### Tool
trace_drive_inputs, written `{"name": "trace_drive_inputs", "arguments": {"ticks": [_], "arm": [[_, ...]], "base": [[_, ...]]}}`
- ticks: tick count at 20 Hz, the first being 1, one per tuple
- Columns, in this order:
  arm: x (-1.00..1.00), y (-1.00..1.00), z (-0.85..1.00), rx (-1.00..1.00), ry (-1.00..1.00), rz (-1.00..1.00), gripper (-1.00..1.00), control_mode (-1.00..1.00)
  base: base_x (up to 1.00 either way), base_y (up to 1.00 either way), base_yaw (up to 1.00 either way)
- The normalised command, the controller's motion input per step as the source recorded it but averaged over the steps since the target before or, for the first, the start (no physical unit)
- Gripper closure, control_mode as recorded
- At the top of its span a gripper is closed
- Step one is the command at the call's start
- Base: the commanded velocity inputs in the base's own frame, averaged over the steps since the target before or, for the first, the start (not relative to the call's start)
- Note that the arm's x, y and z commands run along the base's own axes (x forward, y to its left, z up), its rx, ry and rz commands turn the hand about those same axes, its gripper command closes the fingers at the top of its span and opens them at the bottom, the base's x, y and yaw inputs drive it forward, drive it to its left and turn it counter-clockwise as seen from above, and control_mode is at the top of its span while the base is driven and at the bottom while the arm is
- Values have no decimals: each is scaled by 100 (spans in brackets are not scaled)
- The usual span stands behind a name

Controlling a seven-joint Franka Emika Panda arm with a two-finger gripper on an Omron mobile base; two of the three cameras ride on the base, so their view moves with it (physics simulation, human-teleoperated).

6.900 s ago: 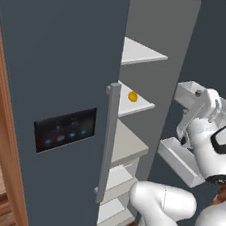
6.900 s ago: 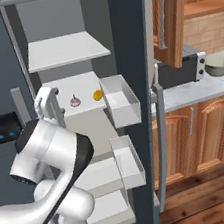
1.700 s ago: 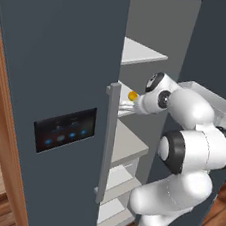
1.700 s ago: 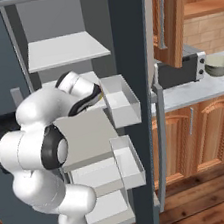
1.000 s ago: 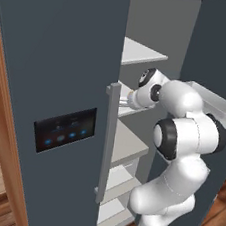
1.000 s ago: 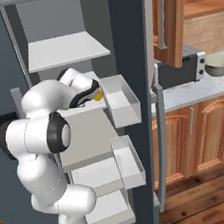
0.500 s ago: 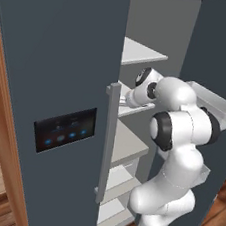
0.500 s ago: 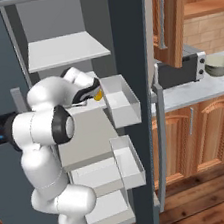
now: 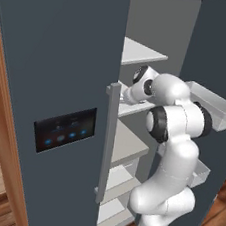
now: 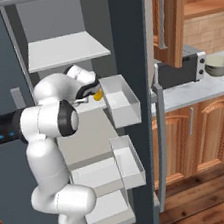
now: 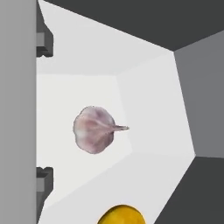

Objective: Retrieve the bottle and the shaker from the cabinet and place them next to the mixing bowl on the counter. Then add garlic from the fridge to the mixing bowl.

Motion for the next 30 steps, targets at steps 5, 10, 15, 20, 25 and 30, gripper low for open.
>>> {"name": "trace_drive_inputs", "arguments": {"ticks": [5, 10, 15, 20, 25, 30], "arm": [[34, -4, 0, -3, 2, 4, -100, -100], [31, 0, 0, -7, 6, 4, -100, -100], [24, 0, 0, -9, 7, 4, -100, -100], [29, 0, 0, -8, 7, 4, -100, -100], [39, 0, 0, -4, 10, 4, -100, -100], [46, 0, 0, -2, 12, 3, -100, -100]], "base": [[0, 0, 0], [0, 0, 0], [0, 0, 0], [0, 0, 0], [0, 0, 0], [0, 0, 0]]}}
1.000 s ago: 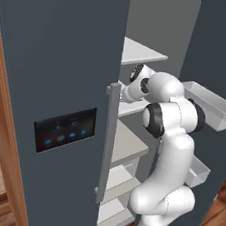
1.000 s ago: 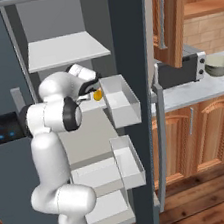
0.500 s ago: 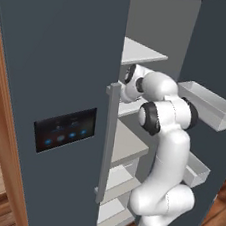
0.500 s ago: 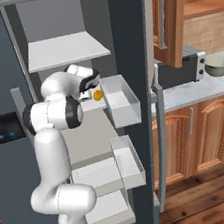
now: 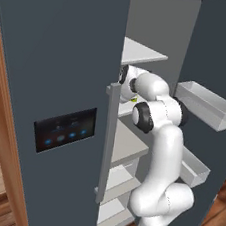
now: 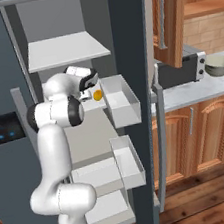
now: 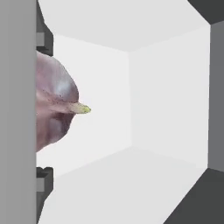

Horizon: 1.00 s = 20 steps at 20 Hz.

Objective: Retrieve the bottle and the shaker from the cabinet and place them next to the mixing bowl on the counter. Then add garlic from the fridge to the mixing bowl.

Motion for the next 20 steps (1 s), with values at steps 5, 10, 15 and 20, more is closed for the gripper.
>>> {"name": "trace_drive_inputs", "arguments": {"ticks": [5, 10, 15, 20], "arm": [[54, 0, 0, -2, 15, 3, -100, -100], [53, 2, -1, -5, 18, 3, 100, -100], [22, 7, -7, -5, 33, 0, 100, -100], [0, 0, -39, -1, 48, 0, 100, -100]], "base": [[0, 0, 0], [0, 0, 0], [0, 0, 0], [0, 0, 0]]}}
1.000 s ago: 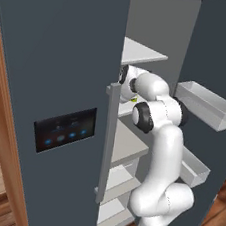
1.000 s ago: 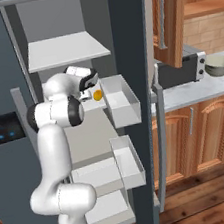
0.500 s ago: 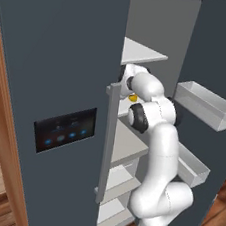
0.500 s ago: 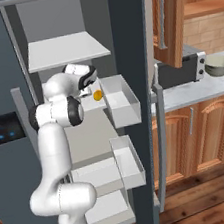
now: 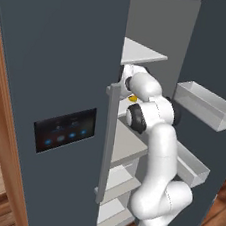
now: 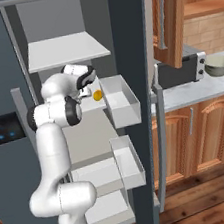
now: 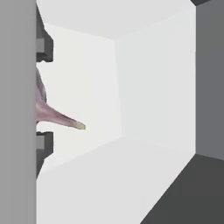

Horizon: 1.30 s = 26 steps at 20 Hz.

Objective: Retrieve the bottle and the shaker from the cabinet and place them next to the mixing bowl on the counter. Then add garlic from the fridge to the mixing bowl.

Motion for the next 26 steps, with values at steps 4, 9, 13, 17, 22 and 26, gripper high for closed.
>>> {"name": "trace_drive_inputs", "arguments": {"ticks": [4, 9, 13, 17, 22, 26], "arm": [[0, -2, -15, 1, 35, 0, 100, -100], [-19, -30, 8, 16, 5, -4, 100, -100], [-40, -35, 31, 25, 0, -8, 100, -100], [-54, -27, 40, 19, 0, -11, 100, -100], [-93, -7, 30, 14, 0, -17, 100, -100], [-94, -9, 55, 11, -8, -18, 100, -100]], "base": [[0, 0, 0], [0, 0, 0], [0, 0, 0], [0, 0, 0], [0, 0, 0], [0, 0, 0]]}}
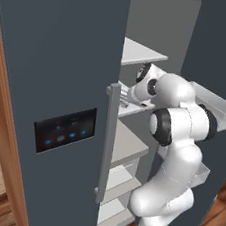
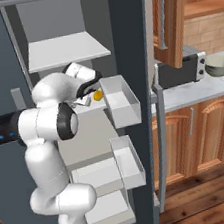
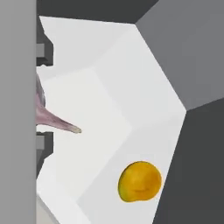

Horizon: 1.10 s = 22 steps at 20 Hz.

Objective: Retrieve the bottle and the shaker from the cabinet and place them next to the mixing bowl on the counter. Then add garlic from the fridge to the mixing bowl.

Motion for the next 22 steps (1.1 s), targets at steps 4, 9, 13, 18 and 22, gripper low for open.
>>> {"name": "trace_drive_inputs", "arguments": {"ticks": [4, 9, 13, 18, 22], "arm": [[-97, -1, 57, 9, -14, -19, 100, -100], [-88, -2, 50, 9, -7, -18, 100, -100], [-70, -9, 60, 10, 2, -13, 100, -100], [-85, -5, 58, 8, 0, -10, 100, -100], [-99, -33, 27, 8, 0, -7, 100, -100]], "base": [[0, 0, 0], [0, 0, 0], [0, 0, 0], [0, 0, 0], [0, 0, 0]]}}
